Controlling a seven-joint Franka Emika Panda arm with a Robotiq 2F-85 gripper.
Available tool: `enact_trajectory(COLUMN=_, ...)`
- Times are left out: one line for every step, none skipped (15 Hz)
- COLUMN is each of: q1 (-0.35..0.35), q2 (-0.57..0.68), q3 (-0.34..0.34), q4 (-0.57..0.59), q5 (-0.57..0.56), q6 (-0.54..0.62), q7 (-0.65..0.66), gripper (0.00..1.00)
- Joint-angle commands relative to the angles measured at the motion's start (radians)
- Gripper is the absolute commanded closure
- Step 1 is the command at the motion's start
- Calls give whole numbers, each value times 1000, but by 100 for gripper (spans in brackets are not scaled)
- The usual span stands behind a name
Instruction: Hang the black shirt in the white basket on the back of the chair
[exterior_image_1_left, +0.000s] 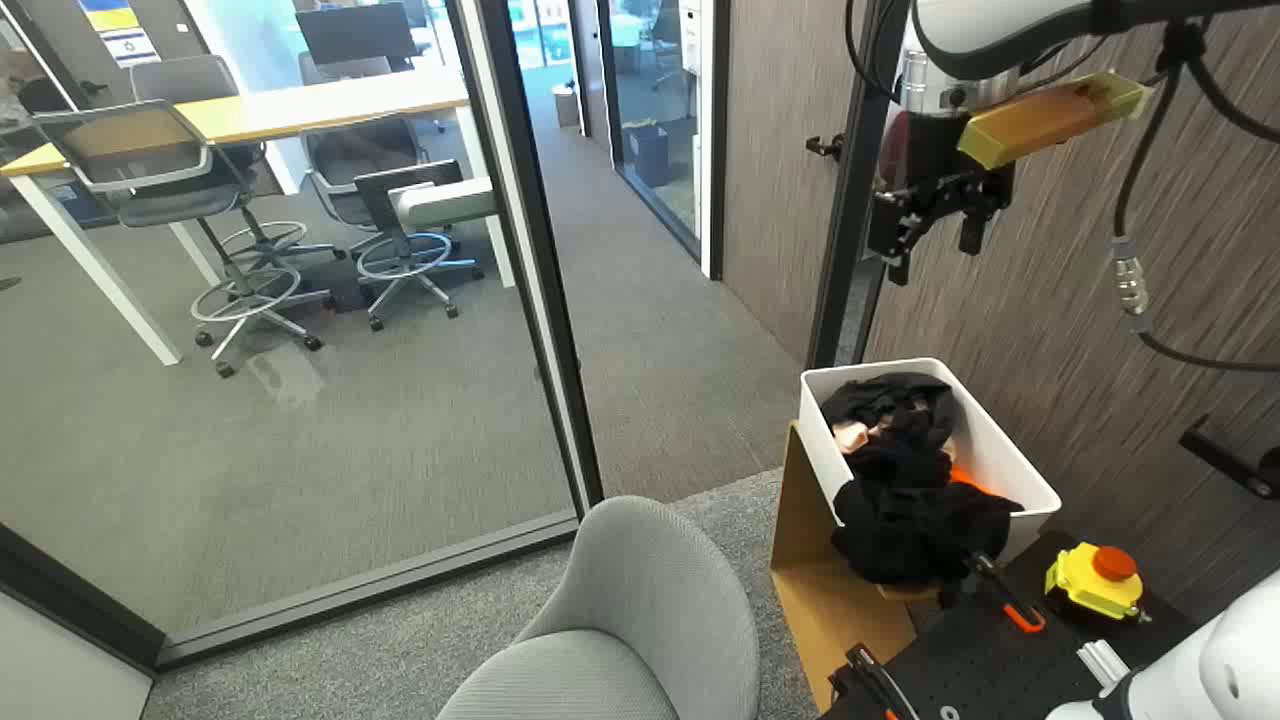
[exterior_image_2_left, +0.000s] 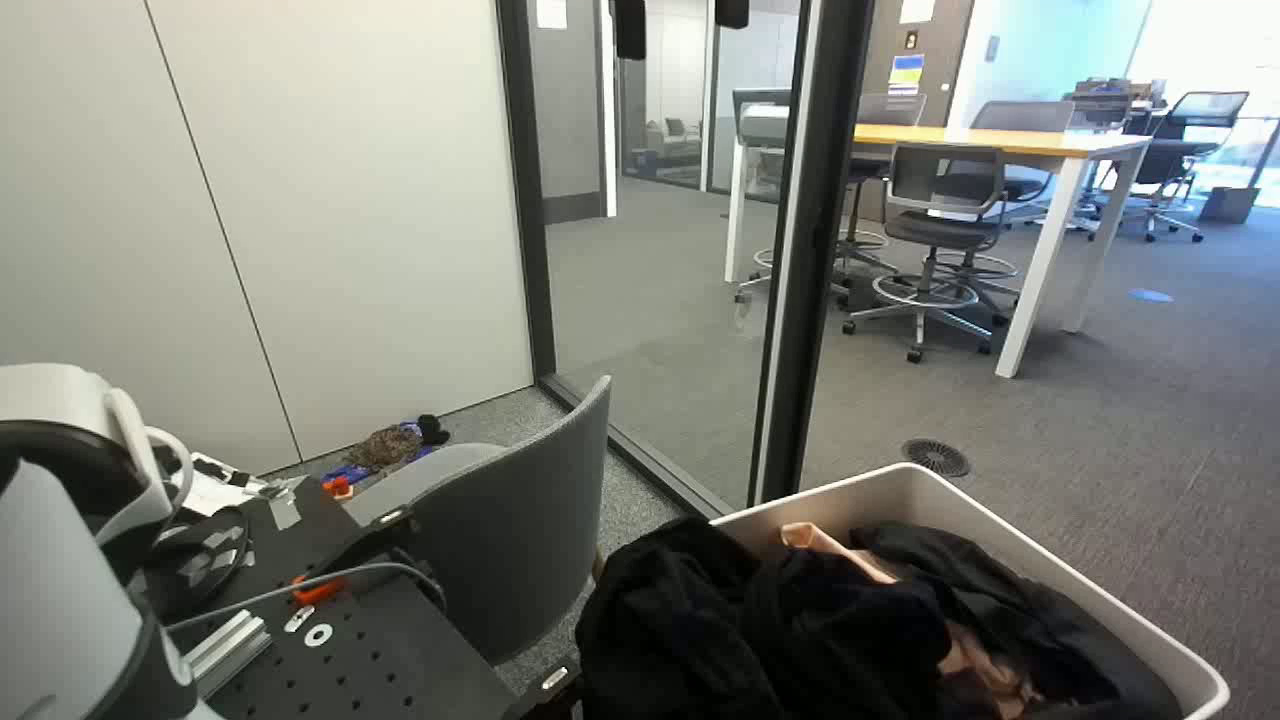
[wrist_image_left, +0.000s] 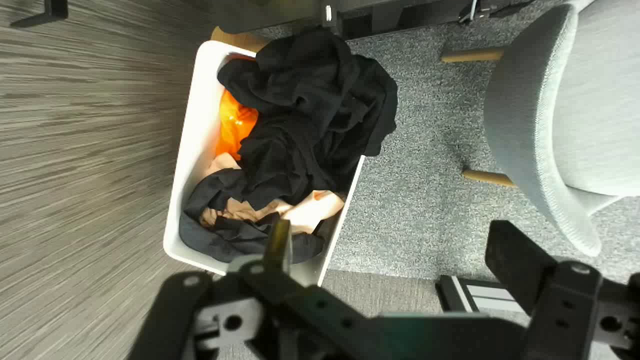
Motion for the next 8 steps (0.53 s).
enact_trajectory(q1=13, q2=1, q3=-10, q4=6, q5=-4, q6=-2, q7=4, gripper=0)
enact_trajectory(q1=13, q2=-1, q3=-10, q4=9, q5=-4, q6=-2, q7=4, gripper=0)
enact_trajectory(q1=13, q2=-4, q3=-10, q4=10, q5=-4, q6=-2, q7=4, gripper=0)
enact_trajectory(q1=13, q2=-5, q3=-10, q4=11, q5=-4, q6=-2, q7=4, gripper=0)
enact_trajectory(q1=13, q2=-5, q3=-10, q4=11, q5=-4, q6=-2, q7=4, gripper=0)
enact_trajectory(q1=13, q2=-5, q3=-10, q4=11, q5=-4, q6=-2, q7=4, gripper=0)
enact_trajectory(q1=13, q2=-5, q3=-10, q4=11, q5=-4, q6=-2, q7=4, gripper=0)
enact_trajectory(q1=13, q2=-5, q3=-10, q4=11, q5=-4, q6=-2, q7=4, gripper=0)
